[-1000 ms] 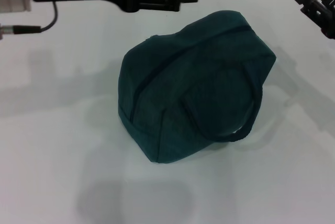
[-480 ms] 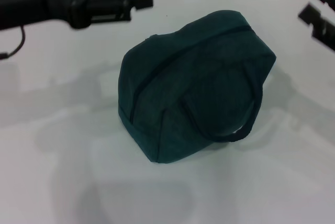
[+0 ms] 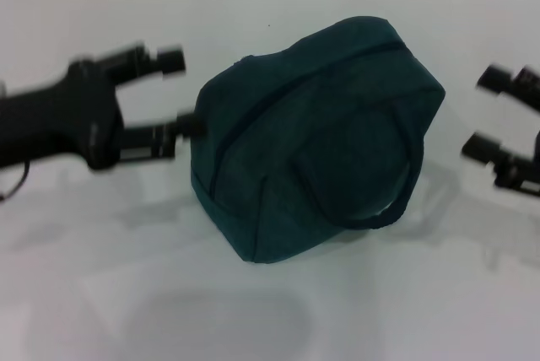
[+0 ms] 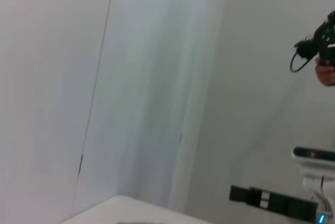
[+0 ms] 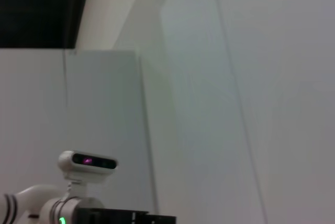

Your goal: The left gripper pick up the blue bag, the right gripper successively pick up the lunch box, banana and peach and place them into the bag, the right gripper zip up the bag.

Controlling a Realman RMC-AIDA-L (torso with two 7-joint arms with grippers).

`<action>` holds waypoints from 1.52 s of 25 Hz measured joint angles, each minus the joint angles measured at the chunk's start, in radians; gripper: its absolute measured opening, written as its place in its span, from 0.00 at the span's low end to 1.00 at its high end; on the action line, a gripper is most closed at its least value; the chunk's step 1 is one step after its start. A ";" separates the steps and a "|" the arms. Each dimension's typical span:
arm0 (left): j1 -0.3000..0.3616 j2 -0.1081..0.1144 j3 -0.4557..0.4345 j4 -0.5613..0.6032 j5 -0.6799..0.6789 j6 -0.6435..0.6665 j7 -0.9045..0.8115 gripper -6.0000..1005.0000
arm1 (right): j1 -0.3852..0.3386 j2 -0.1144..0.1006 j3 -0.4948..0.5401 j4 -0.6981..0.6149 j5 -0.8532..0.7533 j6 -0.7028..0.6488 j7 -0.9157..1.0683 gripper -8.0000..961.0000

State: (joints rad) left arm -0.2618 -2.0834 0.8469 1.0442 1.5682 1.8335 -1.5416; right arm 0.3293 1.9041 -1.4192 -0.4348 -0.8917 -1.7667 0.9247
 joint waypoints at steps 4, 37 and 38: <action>0.049 -0.002 -0.002 -0.093 0.018 -0.005 0.151 0.89 | -0.006 0.008 0.000 0.013 -0.078 0.012 -0.016 0.90; 0.146 -0.001 -0.045 -0.298 0.147 -0.017 0.437 0.89 | -0.041 0.083 -0.002 0.110 -0.229 0.148 -0.128 0.90; 0.146 -0.001 -0.045 -0.298 0.146 -0.016 0.437 0.89 | -0.041 0.083 -0.002 0.110 -0.229 0.148 -0.128 0.90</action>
State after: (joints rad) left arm -0.1155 -2.0847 0.8023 0.7462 1.7138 1.8172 -1.1043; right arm 0.2883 1.9871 -1.4208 -0.3251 -1.1210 -1.6183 0.7969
